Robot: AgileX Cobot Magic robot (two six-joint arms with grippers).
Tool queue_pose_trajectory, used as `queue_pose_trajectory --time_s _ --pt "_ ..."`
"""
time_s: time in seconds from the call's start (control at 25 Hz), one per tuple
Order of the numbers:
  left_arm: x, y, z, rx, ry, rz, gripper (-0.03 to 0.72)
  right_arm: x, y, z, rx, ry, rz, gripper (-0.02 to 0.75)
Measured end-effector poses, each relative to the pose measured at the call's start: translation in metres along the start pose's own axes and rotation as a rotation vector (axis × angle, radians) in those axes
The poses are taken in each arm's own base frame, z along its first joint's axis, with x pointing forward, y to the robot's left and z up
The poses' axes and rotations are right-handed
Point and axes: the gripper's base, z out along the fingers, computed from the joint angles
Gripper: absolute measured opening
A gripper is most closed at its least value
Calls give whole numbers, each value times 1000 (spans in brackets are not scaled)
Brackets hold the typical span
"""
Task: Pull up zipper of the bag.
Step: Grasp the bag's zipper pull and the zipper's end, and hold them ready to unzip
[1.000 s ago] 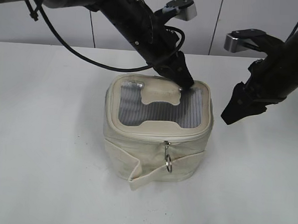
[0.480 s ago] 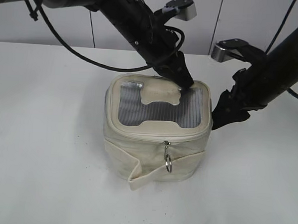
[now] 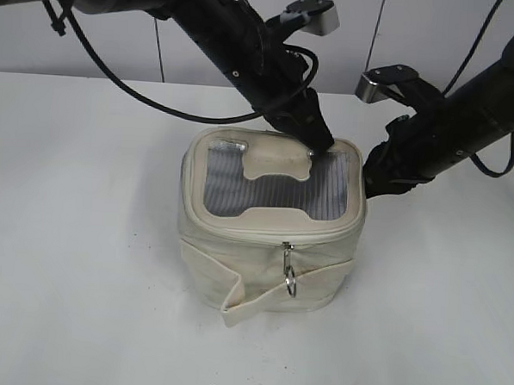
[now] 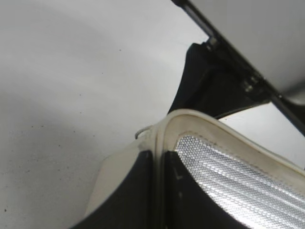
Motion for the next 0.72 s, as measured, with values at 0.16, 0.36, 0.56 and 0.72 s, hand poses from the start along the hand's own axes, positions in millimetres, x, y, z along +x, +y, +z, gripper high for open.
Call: queue_pose_trajectory --time_s 0.16,0.36,0.56,0.72 --pt "0 0 0 2 2 0 39 6 -3 -3 39 66 117 5" --pt "0 0 0 3 3 0 39 8 2 -18 46 113 176 5" --pt "0 0 0 5 4 0 39 9 10 -30 17 145 176 5" --pt "0 0 0 5 5 0 39 11 17 -36 -22 181 188 5"
